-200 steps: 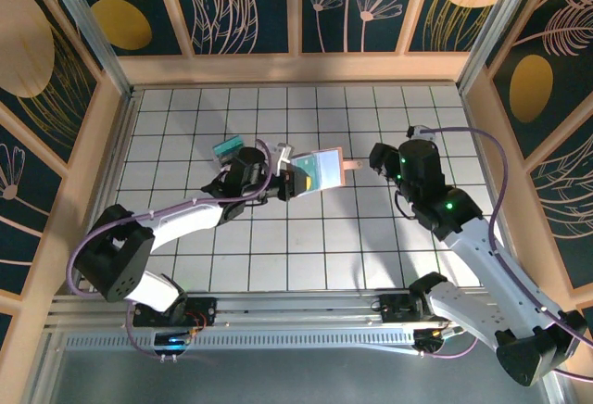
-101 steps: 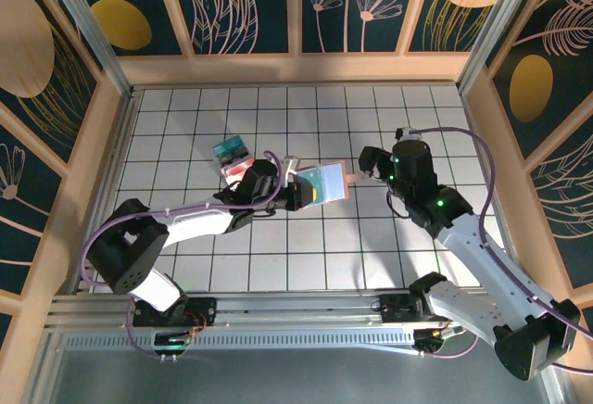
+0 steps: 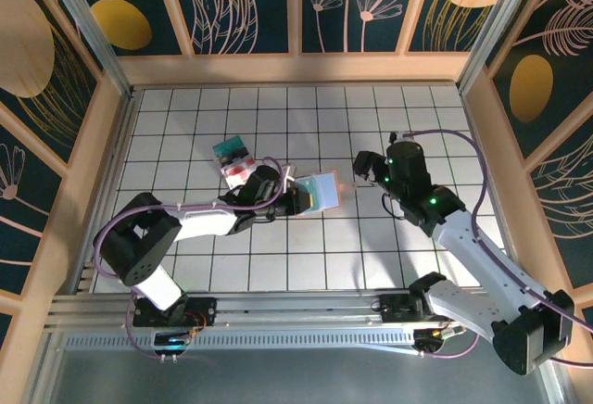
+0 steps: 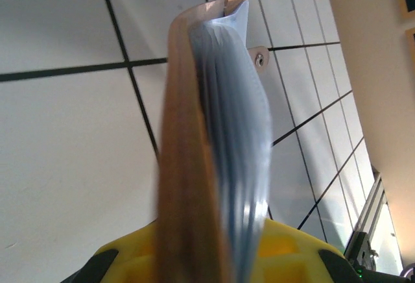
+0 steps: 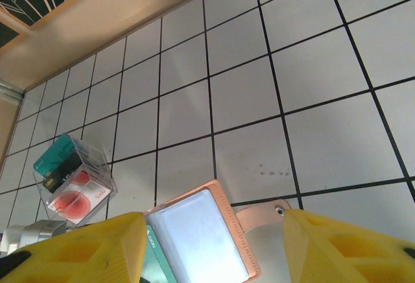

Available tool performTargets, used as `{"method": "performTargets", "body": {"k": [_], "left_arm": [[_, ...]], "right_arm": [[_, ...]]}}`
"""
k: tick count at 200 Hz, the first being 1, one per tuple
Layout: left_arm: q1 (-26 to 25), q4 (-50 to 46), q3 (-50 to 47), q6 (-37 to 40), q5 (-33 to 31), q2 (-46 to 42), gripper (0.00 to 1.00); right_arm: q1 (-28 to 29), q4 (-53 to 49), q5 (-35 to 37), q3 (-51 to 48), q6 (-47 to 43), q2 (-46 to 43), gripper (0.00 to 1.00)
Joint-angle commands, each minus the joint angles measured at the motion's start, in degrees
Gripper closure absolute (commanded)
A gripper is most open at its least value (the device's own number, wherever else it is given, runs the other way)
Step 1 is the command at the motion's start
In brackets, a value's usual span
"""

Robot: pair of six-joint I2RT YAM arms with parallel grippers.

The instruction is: Take the credit cards out of the card holder

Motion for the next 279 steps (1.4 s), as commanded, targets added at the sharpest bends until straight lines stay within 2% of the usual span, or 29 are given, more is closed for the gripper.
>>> {"method": "performTargets", "body": {"k": [1,76,139,183,233,260,279], "left_arm": [[0.02,4.16,-1.19,-2.79,1.56,0.92,1.0],[0.04,6.95,-1.14,-6.04,4.62,5.66,1.0],[0.0,3.53,-0.87,-5.44,5.22,6.41,1.0],[0.04,0.74,-0.85,-4.79,4.1,5.91,0.85],[0.0,-4.83,0.74,-2.36,0.28,4.72,0.69],[0.04,-7.6,1.23,-1.47,-1.83,4.54,0.55],[0.0,-9.21,1.24,-1.0,-3.28,2.63,0.51]], "right_arm": [[-0.01,1.49,-1.42,-0.37,1.12,0.98,0.43],[0.56,2.59,-2.92,-1.02,2.1,3.1,0.42],[1.01,3.21,-3.55,-1.81,2.74,3.66,0.42],[1.18,3.18,-4.19,-1.24,2.91,5.56,0.42],[1.55,3.2,-4.62,-0.42,2.78,7.42,0.42],[1.6,2.95,-4.52,-0.28,2.74,7.36,0.42],[1.66,2.95,-4.33,-0.49,2.65,7.07,0.42]]}}
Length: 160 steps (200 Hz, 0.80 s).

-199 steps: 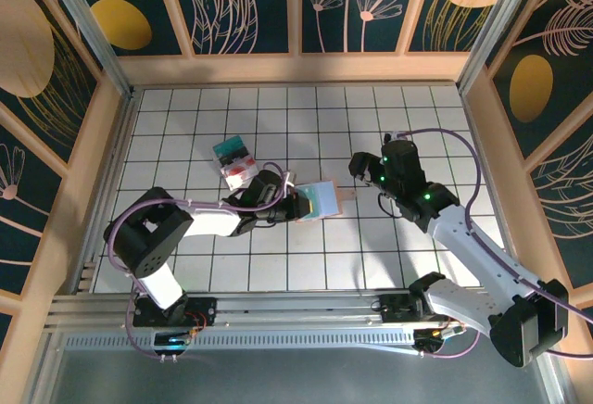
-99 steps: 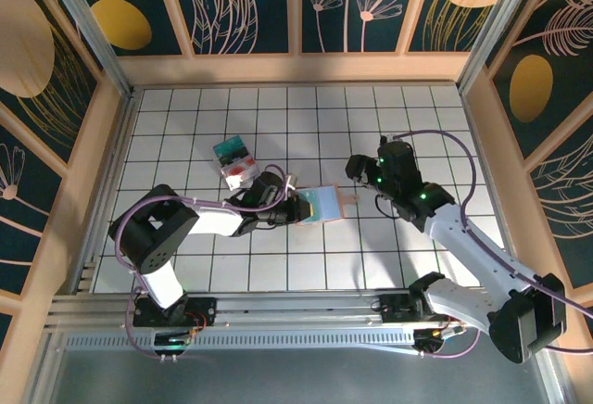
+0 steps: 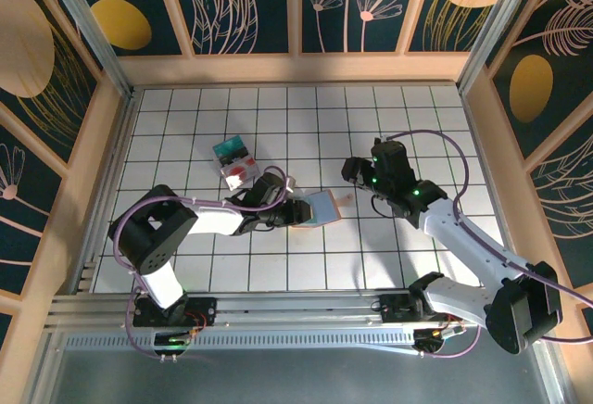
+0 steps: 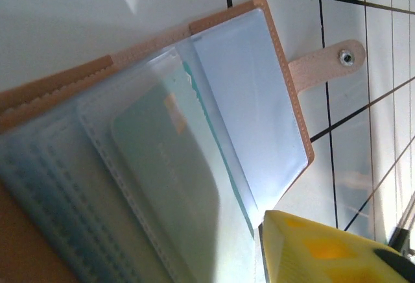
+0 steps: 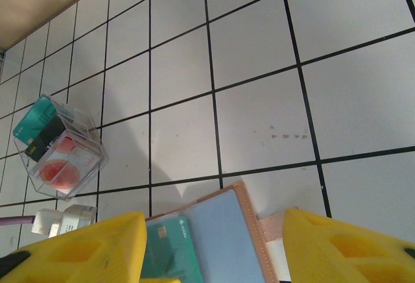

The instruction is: Take the credit cards out of the card holder

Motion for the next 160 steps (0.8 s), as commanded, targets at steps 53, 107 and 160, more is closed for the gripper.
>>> {"method": "performTargets", "body": {"k": [53,107,160], "left_arm": [[0.08,-9.52,1.18,3.22,-9.19,-5.89,0.44],[0.17,-9.37,2.04,4.03,-12.47,-4.98,0.45],[1.14,-10.11,2.95,4.38,-14.82,-5.5,0.44]], "right_arm": [[0.59,0.21,0.2,0.18,0.45,-0.6,0.43],[0.59,-0.18,-0.04,-0.82,1.26,-1.0,0.43],[1.97,-0.86,-0.13,-0.47,1.95,-1.42,0.43]]}}
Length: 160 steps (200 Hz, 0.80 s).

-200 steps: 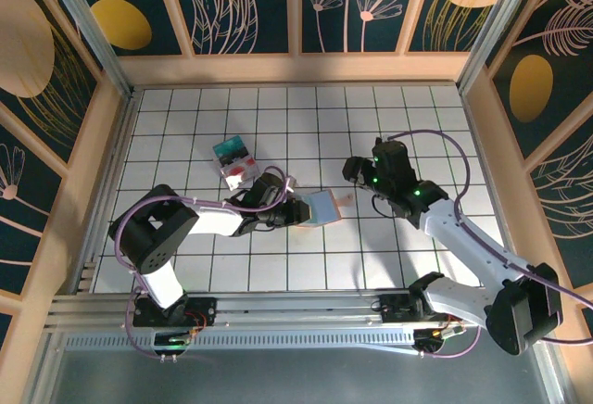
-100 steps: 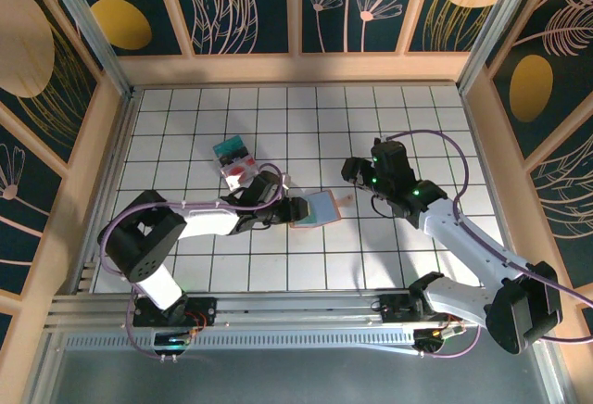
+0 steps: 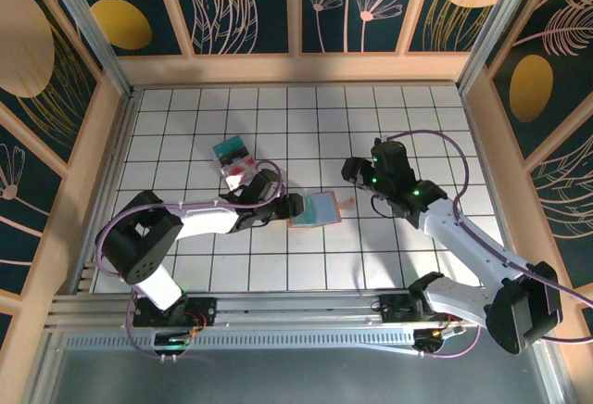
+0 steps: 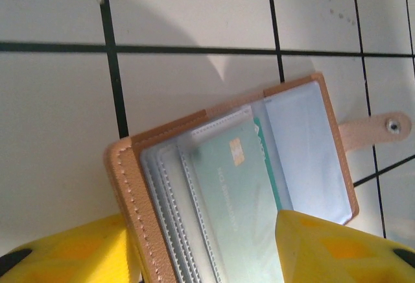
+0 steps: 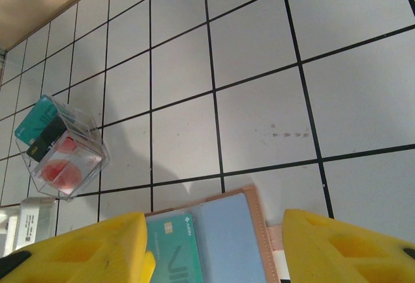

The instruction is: Take the credit cards out of the card holder

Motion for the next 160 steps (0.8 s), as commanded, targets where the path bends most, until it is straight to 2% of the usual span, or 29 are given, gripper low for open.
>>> {"method": "performTargets", "body": {"k": [1,29,60,85,118,160], "left_arm": [[0.63,-1.51,1.27,1.04,-2.24,-0.63,0.44],[0.62,-3.76,0.85,1.38,-3.67,-2.96,0.35],[0.63,-5.45,0.05,1.01,-6.09,-5.63,0.33],[0.12,-7.31,-0.56,1.74,-8.92,-7.77,0.35],[-3.0,-10.49,-0.77,2.24,-14.84,-8.33,0.43],[-5.79,-8.6,-0.71,1.56,-13.65,-4.35,0.51]], "right_arm": [[1.55,-0.79,-0.11,-0.49,1.37,-1.36,0.43],[2.15,-0.35,-1.27,-1.56,1.8,-1.06,0.43],[2.63,0.59,-4.08,-2.47,2.2,-0.16,0.45],[3.16,2.76,-7.85,-4.01,2.92,0.52,0.48],[3.83,8.23,-16.73,-7.26,4.27,2.37,0.53],[5.25,12.2,-23.52,-7.62,4.51,8.75,0.62]]}}
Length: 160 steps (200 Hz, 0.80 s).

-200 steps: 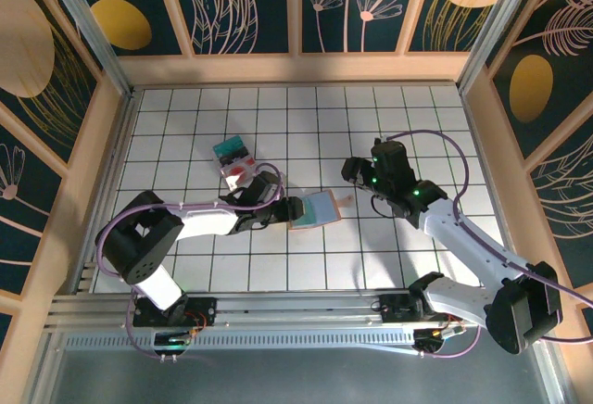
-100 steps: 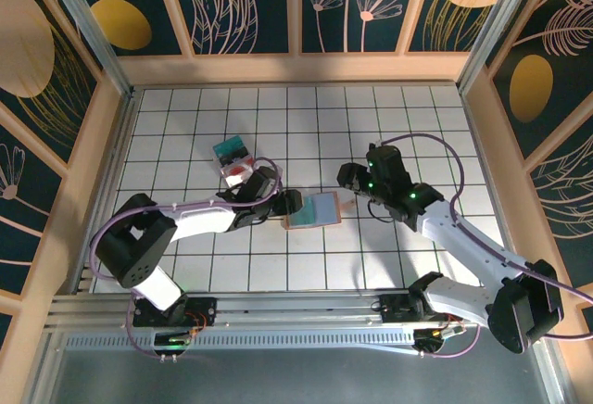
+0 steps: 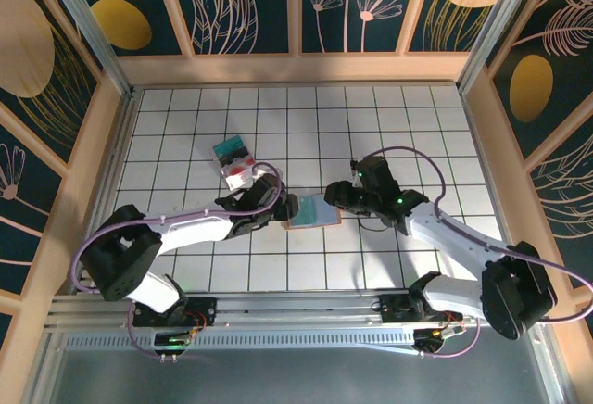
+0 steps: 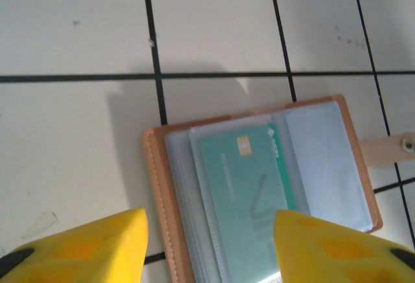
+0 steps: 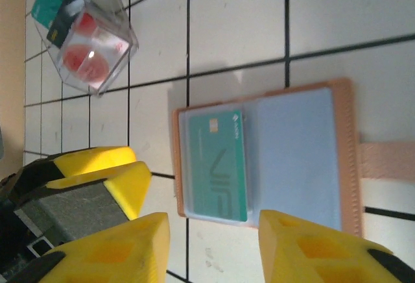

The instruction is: Take the credit cards out of the card holder

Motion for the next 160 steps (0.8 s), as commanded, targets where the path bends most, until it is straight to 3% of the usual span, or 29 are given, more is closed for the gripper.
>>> {"method": "performTargets", "body": {"k": [1,39,82,118,160], "left_arm": [[-0.99,-0.54,-0.43,-0.06,-0.92,2.7,0.52],[-1.12,1.39,0.12,0.16,0.04,5.67,0.65],[-1.12,0.69,0.6,0.22,-0.77,7.07,0.77],[-1.06,0.77,0.69,0.41,-0.5,7.55,0.81],[-1.08,-0.17,0.55,0.41,-0.76,7.92,0.84]], "right_arm": [[1.14,4.76,-6.39,-0.21,0.48,3.48,0.62],[2.3,8.99,-11.37,0.9,-0.01,11.86,0.67],[3.41,12.57,-11.36,1.62,0.44,18.35,0.7],[3.48,11.83,-9.93,2.25,0.46,20.97,0.79],[3.42,11.2,-8.26,2.17,0.32,21.53,0.8]]}}
